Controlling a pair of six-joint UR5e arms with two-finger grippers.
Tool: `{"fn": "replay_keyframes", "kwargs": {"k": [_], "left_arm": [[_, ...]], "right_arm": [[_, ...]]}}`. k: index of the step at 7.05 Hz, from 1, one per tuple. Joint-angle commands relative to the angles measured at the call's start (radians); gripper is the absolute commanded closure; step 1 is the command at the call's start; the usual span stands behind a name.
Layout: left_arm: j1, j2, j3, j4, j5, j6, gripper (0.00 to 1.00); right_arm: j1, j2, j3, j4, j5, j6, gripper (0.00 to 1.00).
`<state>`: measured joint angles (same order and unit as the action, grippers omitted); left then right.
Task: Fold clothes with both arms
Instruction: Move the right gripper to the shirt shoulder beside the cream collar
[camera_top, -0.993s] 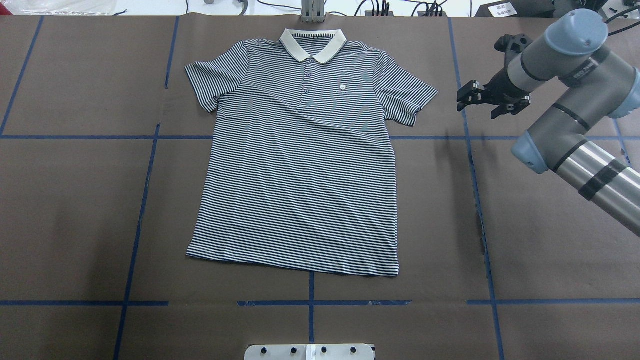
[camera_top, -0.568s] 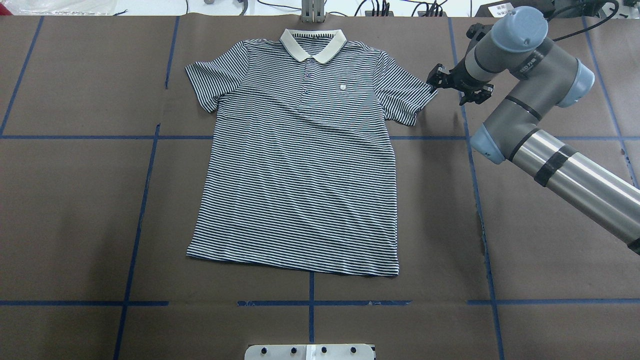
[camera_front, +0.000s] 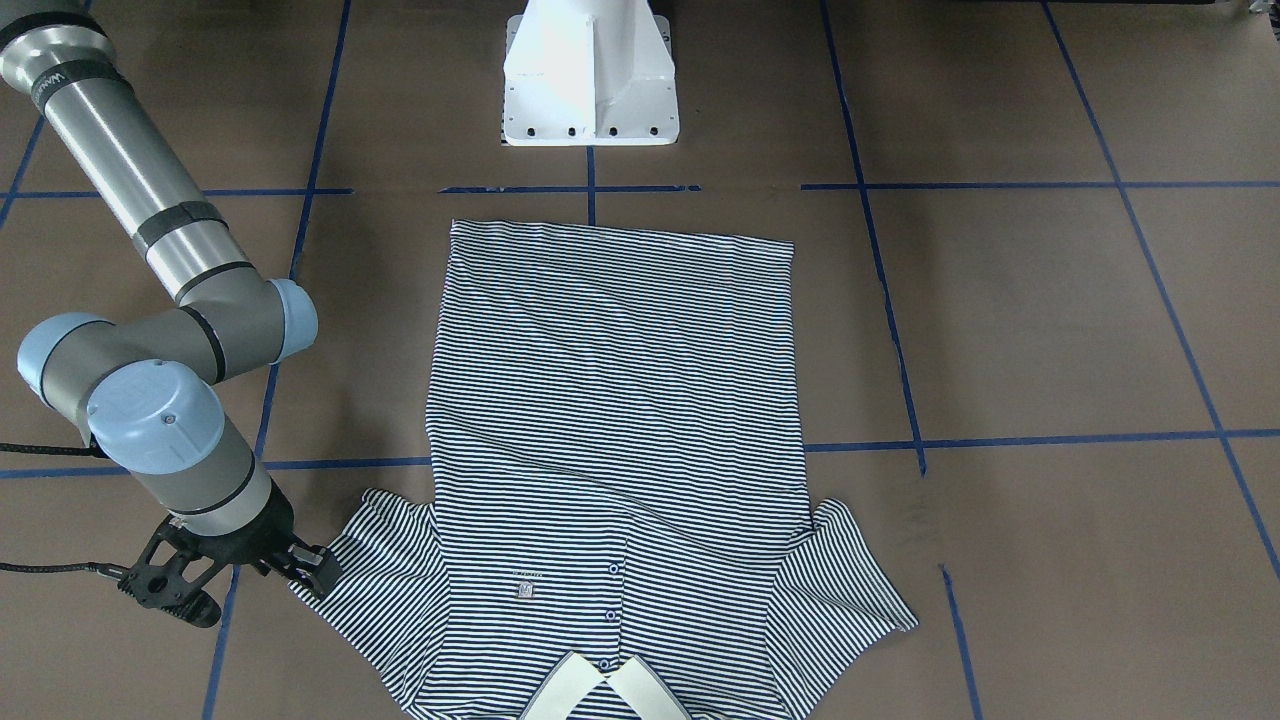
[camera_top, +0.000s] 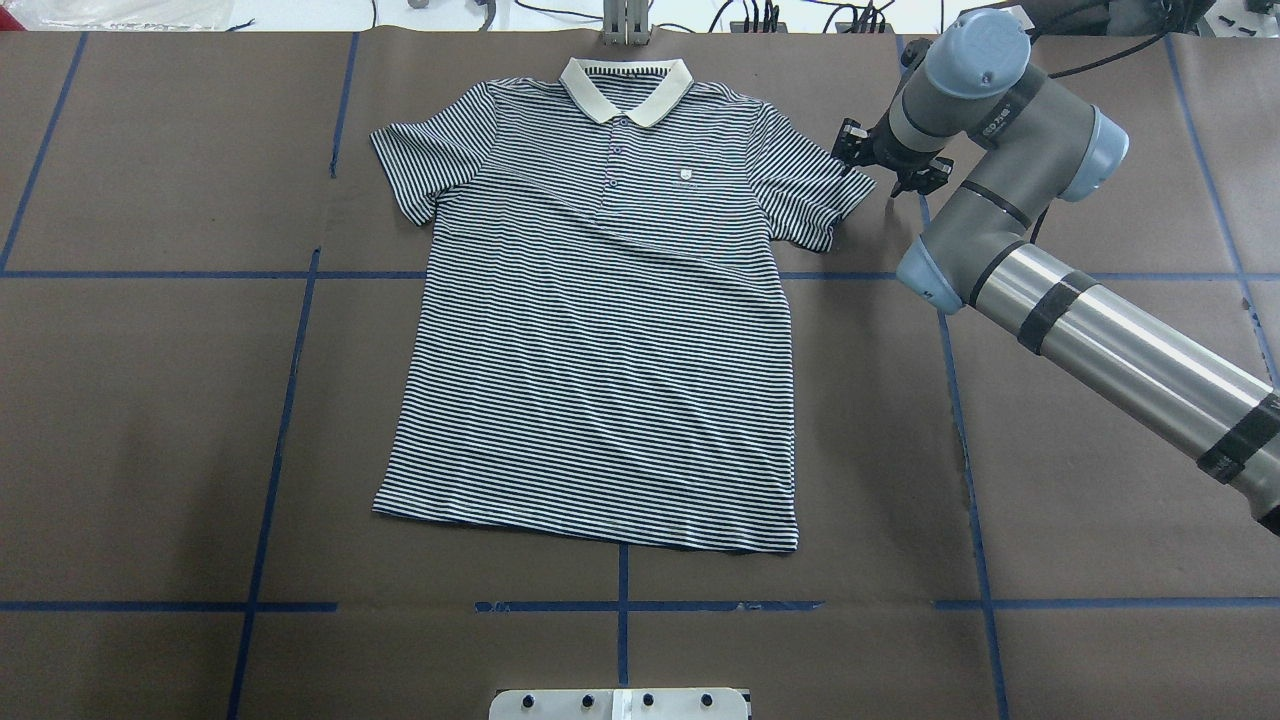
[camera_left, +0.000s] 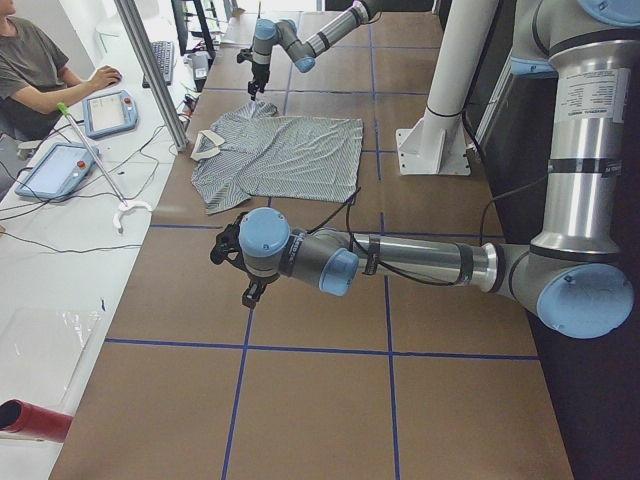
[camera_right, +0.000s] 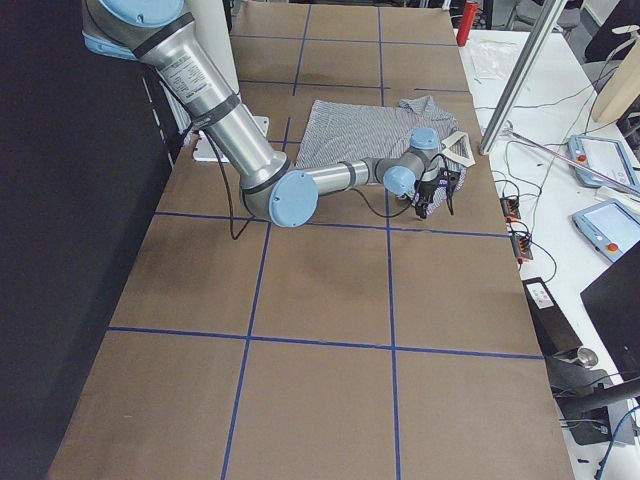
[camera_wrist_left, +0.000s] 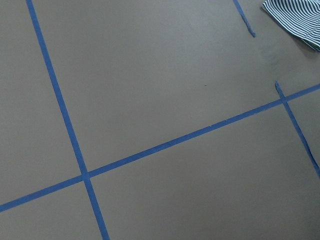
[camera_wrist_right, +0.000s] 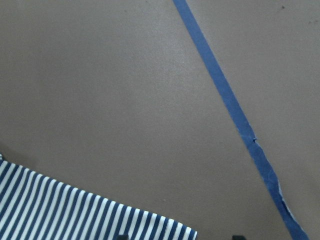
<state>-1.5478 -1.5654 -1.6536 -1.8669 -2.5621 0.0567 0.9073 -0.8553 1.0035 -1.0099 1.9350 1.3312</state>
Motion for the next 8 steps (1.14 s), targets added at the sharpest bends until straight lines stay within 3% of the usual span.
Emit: {"fn": "replay_keyframes", "kwargs": {"k": [1, 2, 3, 6, 8], "left_arm": [[0.0, 0.001, 0.0, 0.0, -0.001, 0.0, 0.0], [0.0, 0.001, 0.0, 0.0, -0.001, 0.002, 0.0], [0.0, 0.001, 0.0, 0.0, -0.001, 0.0, 0.0], [0.0, 0.001, -0.003, 0.0, -0.001, 0.0, 0.0], [0.0, 0.005, -0.02, 0.002, -0.003, -0.001, 0.0]], "right_arm": [[-0.007, 0.007, -0.011, -0.001, -0.018, -0.001, 0.46], [-0.007, 0.007, -0.011, -0.001, -0.018, -0.001, 0.89], [-0.007, 0.004, -0.011, -0.001, -0.018, -0.004, 1.0], [-0.007, 0.033, 0.0, -0.007, -0.01, 0.006, 1.0], [-0.045, 0.05, 0.091, -0.021, -0.007, 0.051, 1.0]]}}
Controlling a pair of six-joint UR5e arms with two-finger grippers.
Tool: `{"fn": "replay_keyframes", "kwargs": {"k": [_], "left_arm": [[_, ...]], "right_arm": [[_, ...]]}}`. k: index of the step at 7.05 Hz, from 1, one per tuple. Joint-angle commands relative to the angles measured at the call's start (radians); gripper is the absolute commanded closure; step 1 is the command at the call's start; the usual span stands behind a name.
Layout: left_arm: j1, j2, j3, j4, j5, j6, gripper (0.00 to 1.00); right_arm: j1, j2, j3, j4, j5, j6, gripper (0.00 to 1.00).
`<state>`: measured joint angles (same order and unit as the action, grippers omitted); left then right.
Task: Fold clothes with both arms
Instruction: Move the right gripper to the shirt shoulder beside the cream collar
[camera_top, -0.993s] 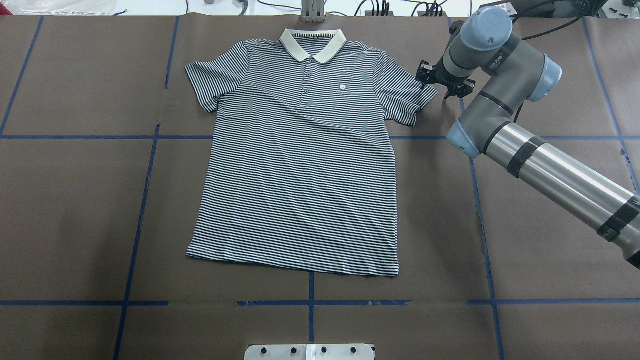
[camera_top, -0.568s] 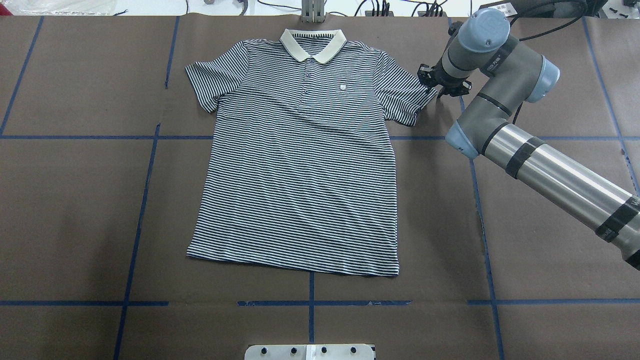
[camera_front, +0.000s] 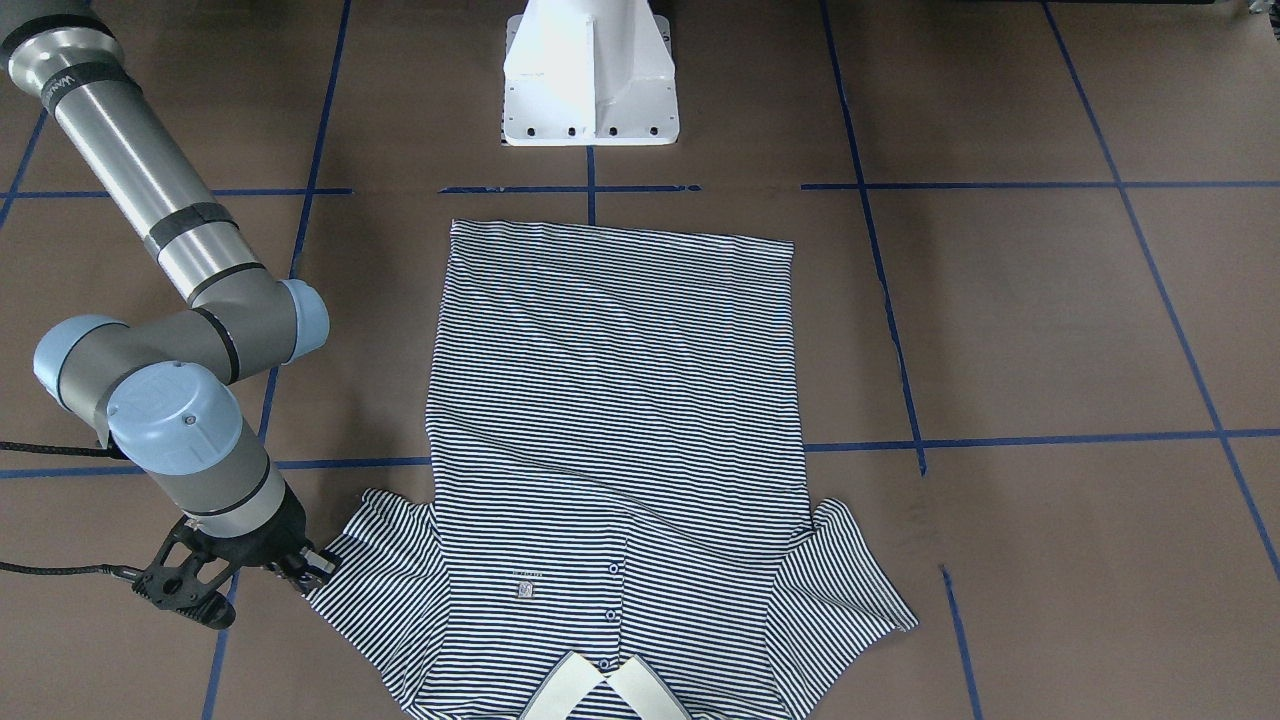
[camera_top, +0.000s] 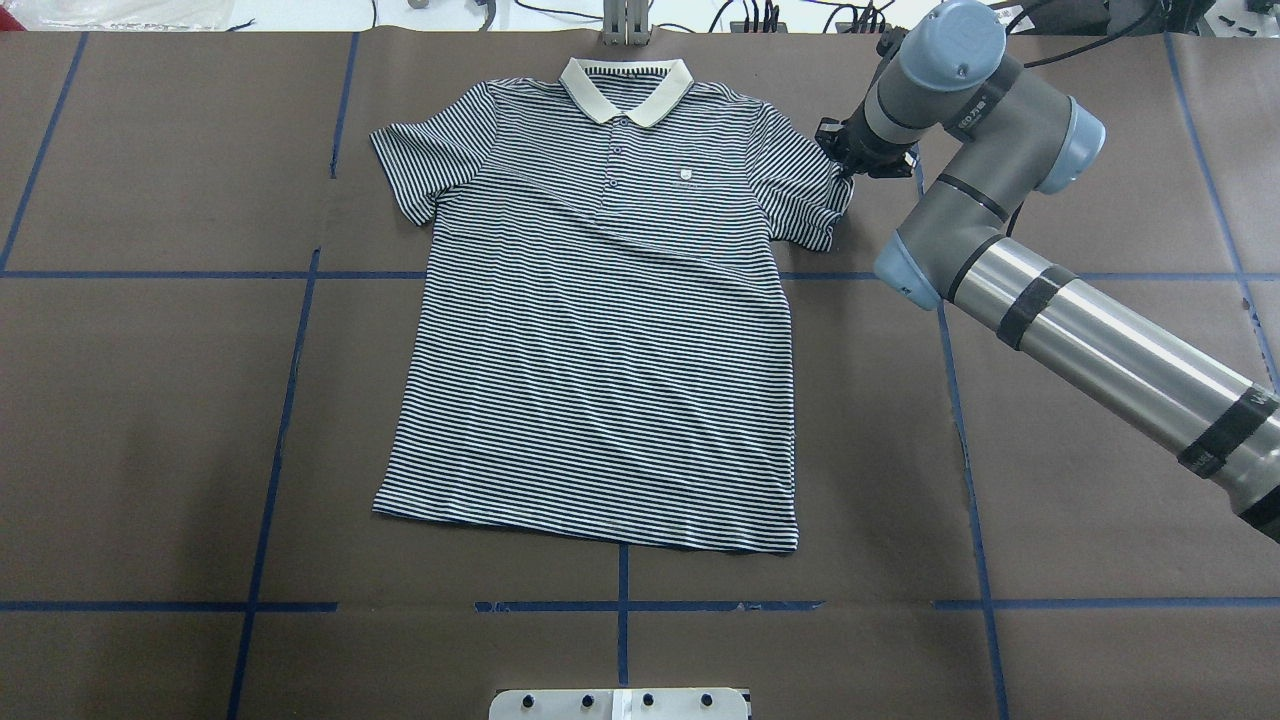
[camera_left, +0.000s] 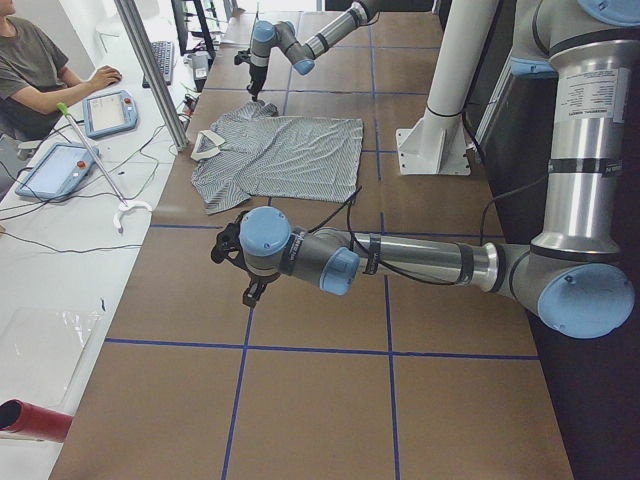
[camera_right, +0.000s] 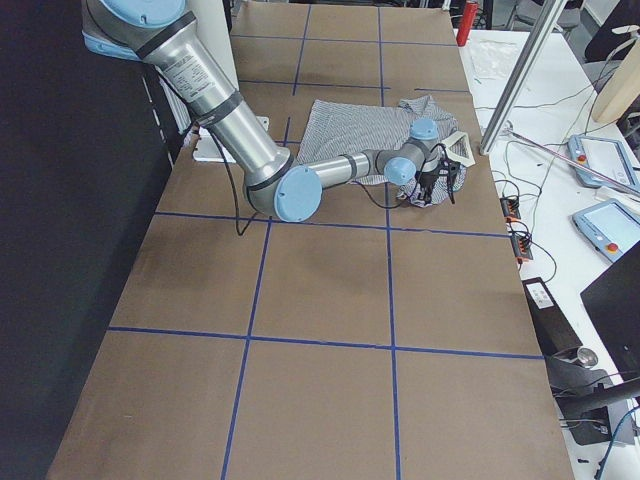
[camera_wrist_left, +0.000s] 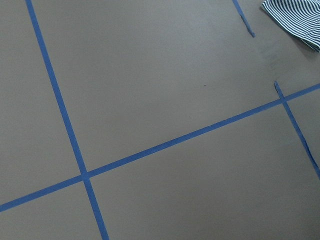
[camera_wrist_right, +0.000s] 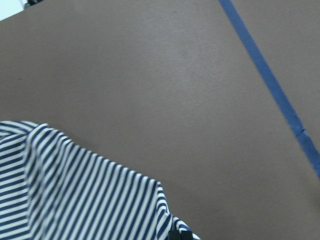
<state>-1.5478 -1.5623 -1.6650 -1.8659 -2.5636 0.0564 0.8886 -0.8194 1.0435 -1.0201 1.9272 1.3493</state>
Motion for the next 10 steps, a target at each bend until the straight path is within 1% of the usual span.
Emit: {"fn": "replay_keyframes", "kwargs": {"k": [1, 2, 3, 4, 6, 8, 9, 10], "left_arm": [[0.0, 0.002, -0.01, 0.001, -0.001, -0.001, 0.0], [0.0, 0.004, -0.01, 0.001, -0.001, -0.001, 0.0], [0.0, 0.002, -0.01, 0.001, -0.001, -0.001, 0.0], [-0.002, 0.004, -0.01, 0.001, -0.001, 0.0, 0.0], [0.0, 0.017, -0.036, 0.001, -0.001, -0.001, 0.0], [-0.002, 0.018, -0.039, 0.001, -0.001, -0.001, 0.0], [0.0, 0.018, -0.039, 0.001, -0.001, -0.001, 0.0], [0.0, 0.018, -0.038, 0.001, -0.001, -0.001, 0.0]], "right_arm": [[-0.046, 0.044, 0.05, -0.012, 0.001, 0.069, 1.0], [-0.059, 0.077, 0.043, -0.024, -0.001, 0.099, 1.0], [-0.062, 0.13, -0.018, -0.038, -0.005, 0.102, 1.0], [-0.068, 0.197, -0.107, -0.038, -0.014, 0.1, 1.0], [-0.068, 0.306, -0.245, -0.034, -0.051, 0.102, 1.0], [-0.068, 0.327, -0.261, -0.034, -0.056, 0.103, 1.0], [-0.068, 0.327, -0.275, -0.031, -0.083, 0.103, 1.0], [-0.068, 0.327, -0.289, -0.025, -0.091, 0.103, 0.6]]}}
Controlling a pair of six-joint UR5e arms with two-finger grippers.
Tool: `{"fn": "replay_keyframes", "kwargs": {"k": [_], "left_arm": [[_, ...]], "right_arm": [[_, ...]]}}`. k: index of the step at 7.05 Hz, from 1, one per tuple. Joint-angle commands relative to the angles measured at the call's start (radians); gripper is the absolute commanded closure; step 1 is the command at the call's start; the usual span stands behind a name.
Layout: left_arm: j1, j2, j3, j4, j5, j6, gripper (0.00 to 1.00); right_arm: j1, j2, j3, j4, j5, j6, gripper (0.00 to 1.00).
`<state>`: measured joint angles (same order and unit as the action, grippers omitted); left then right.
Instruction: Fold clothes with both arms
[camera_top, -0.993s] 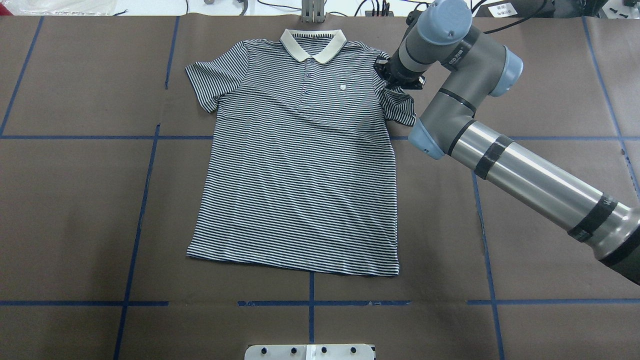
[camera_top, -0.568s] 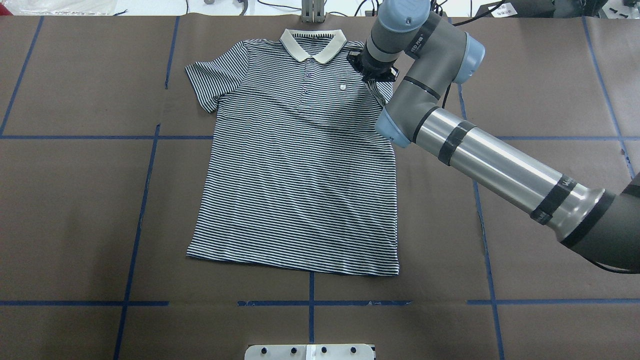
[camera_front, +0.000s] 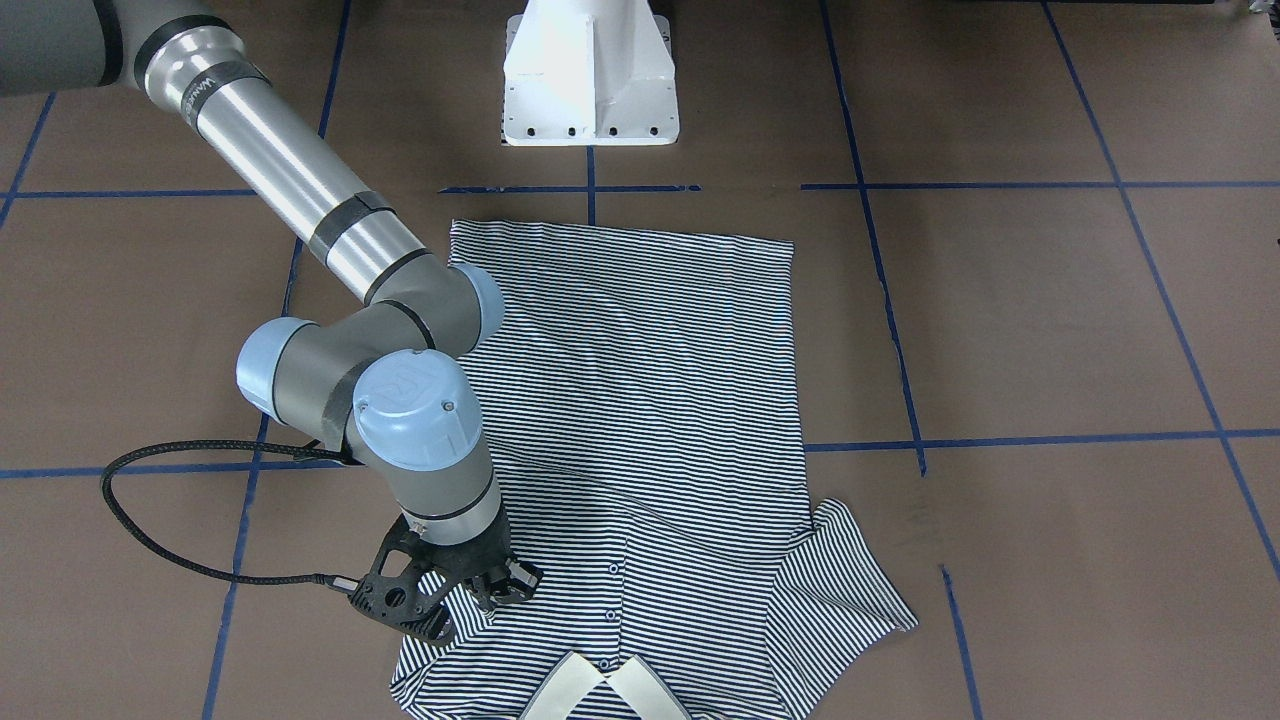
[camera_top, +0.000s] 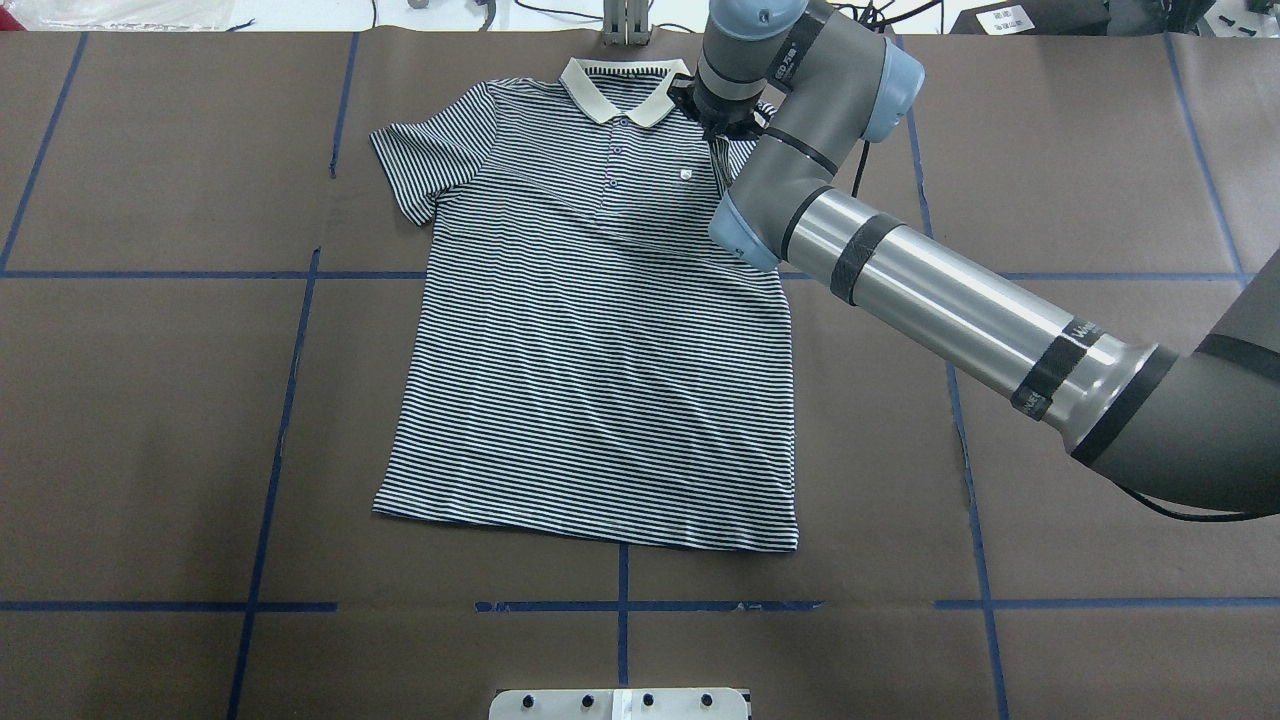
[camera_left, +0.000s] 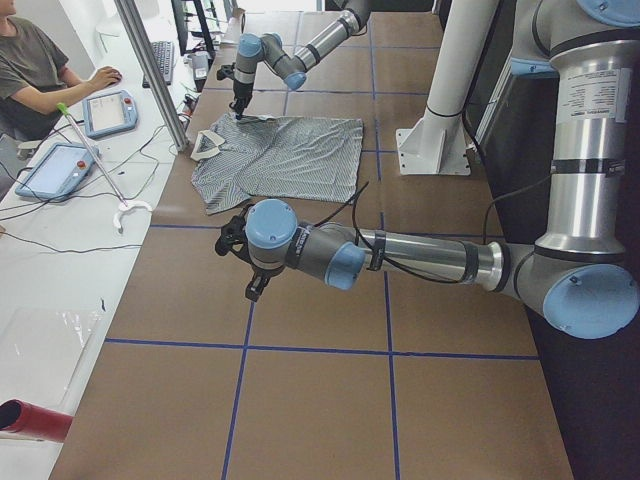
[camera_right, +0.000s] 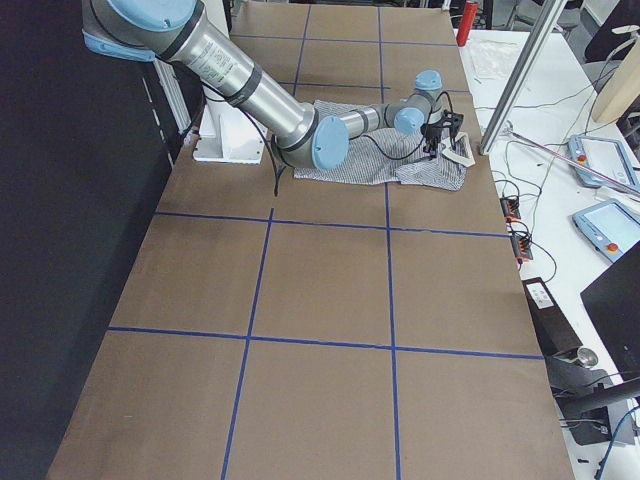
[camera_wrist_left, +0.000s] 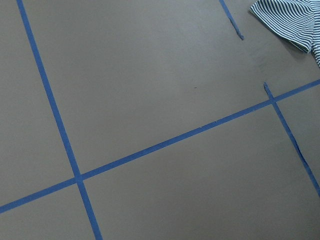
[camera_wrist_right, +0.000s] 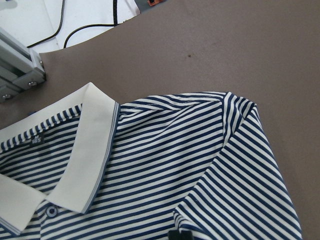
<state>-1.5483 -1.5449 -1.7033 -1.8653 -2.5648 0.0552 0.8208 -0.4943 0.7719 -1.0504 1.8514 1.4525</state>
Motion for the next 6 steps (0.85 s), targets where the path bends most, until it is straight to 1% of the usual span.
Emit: {"fn": "replay_keyframes", "kwargs": {"k": [1, 2, 3, 4, 5, 6], "left_arm": [[0.0, -0.001, 0.002, -0.002, -0.002, 0.003, 0.0], [0.005, -0.018, 0.013, -0.002, -0.002, -0.012, 0.0], [0.037, -0.076, 0.014, -0.011, 0.0, -0.149, 0.03], [0.097, -0.131, 0.017, -0.053, 0.009, -0.323, 0.07], [0.2, -0.188, 0.025, -0.092, 0.017, -0.486, 0.06], [0.267, -0.275, 0.046, -0.092, 0.088, -0.583, 0.05]], "right_arm": [[-0.002, 0.014, -0.016, 0.009, -0.017, 0.005, 0.01], [0.001, 0.002, 0.027, 0.007, -0.014, 0.028, 0.0], [0.003, -0.053, 0.152, 0.001, -0.011, 0.085, 0.0], [0.003, -0.128, 0.285, -0.002, -0.005, 0.127, 0.0], [0.003, -0.194, 0.402, -0.01, 0.008, 0.149, 0.0], [0.005, -0.216, 0.488, -0.067, 0.043, 0.154, 0.0]]}}
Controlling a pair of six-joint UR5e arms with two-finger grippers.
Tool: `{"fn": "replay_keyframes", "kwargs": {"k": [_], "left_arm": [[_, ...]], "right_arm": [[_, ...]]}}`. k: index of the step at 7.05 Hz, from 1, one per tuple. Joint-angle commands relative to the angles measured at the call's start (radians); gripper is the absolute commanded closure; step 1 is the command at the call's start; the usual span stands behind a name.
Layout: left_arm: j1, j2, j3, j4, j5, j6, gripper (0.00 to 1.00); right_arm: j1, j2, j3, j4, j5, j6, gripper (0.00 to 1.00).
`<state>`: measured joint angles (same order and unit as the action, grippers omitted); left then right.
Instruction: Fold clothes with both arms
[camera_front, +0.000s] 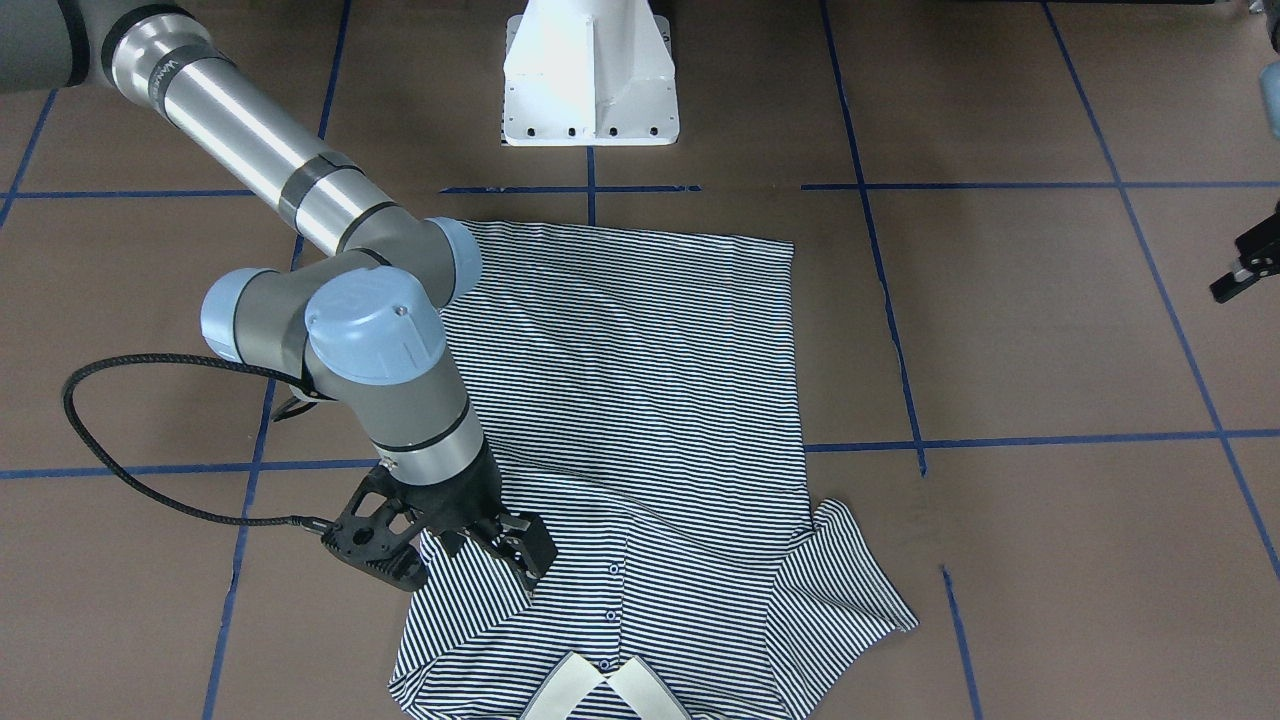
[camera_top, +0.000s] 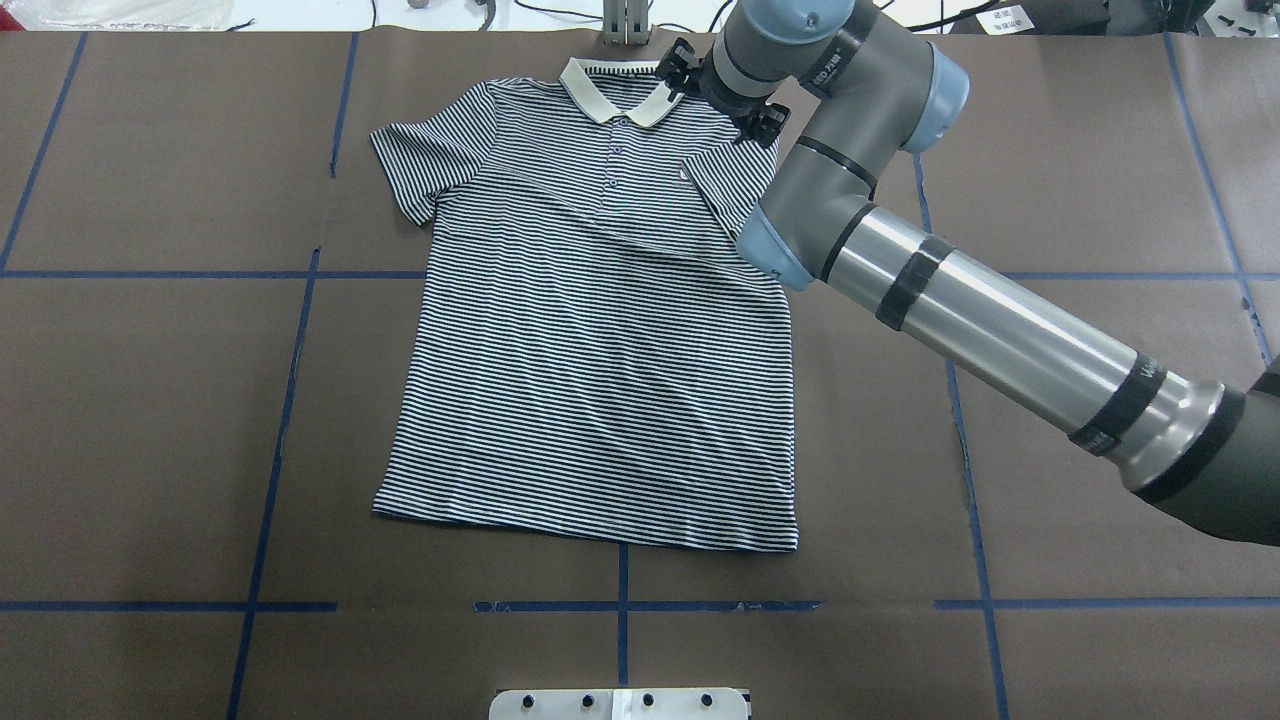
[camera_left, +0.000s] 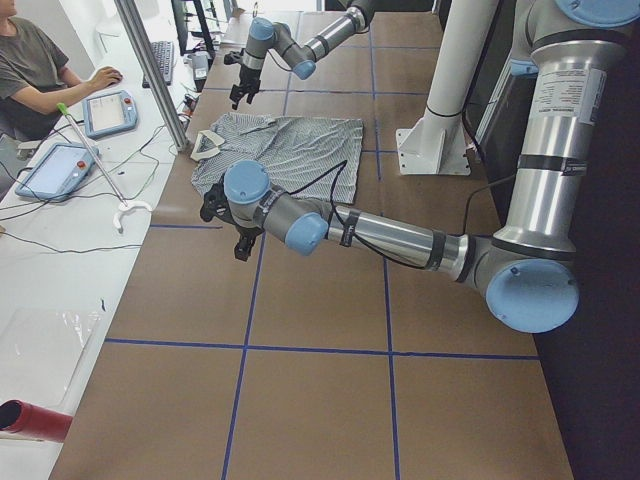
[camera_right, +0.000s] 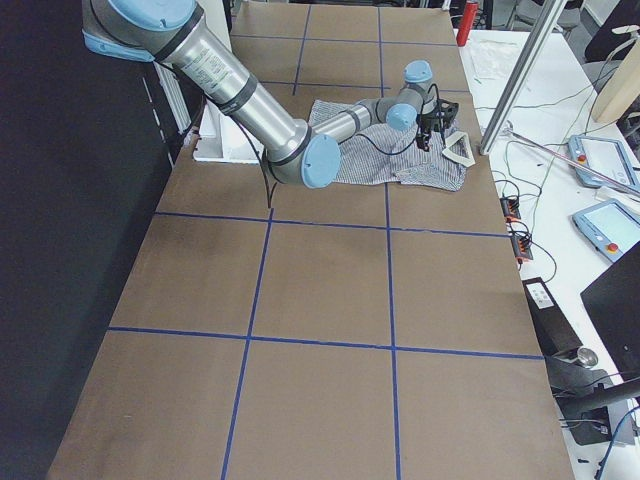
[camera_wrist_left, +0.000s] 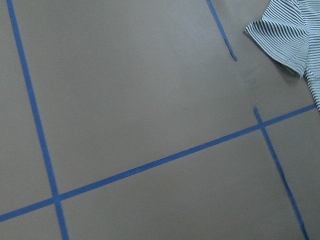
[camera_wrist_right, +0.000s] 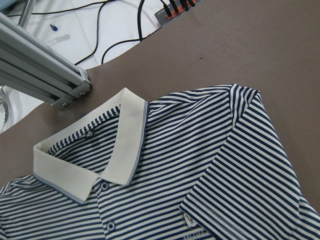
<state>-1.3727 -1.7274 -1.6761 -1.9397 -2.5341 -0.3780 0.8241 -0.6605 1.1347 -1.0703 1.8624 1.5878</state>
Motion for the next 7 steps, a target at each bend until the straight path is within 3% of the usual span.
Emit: {"fn": "replay_keyframes", "kwargs": {"k": [1, 2, 4, 6, 7], "left_arm": [[0.175, -0.156, 0.035, -0.018, 0.145, -0.268, 0.05], [0.257, -0.24, 0.091, -0.018, 0.24, -0.389, 0.07], [0.328, -0.38, 0.305, -0.086, 0.396, -0.447, 0.11], [0.356, -0.524, 0.665, -0.412, 0.455, -0.522, 0.24], [0.377, -0.54, 0.727, -0.488, 0.541, -0.525, 0.32]], "right_arm": [[0.007, -0.071, 0.225, -0.141, 0.037, 0.018, 0.0], [0.01, -0.167, 0.334, -0.152, 0.044, 0.012, 0.0], [0.052, -0.302, 0.433, -0.148, 0.092, -0.053, 0.0], [0.055, -0.41, 0.546, -0.148, 0.093, -0.057, 0.0], [0.053, -0.413, 0.554, -0.149, 0.092, -0.057, 0.0]]}}
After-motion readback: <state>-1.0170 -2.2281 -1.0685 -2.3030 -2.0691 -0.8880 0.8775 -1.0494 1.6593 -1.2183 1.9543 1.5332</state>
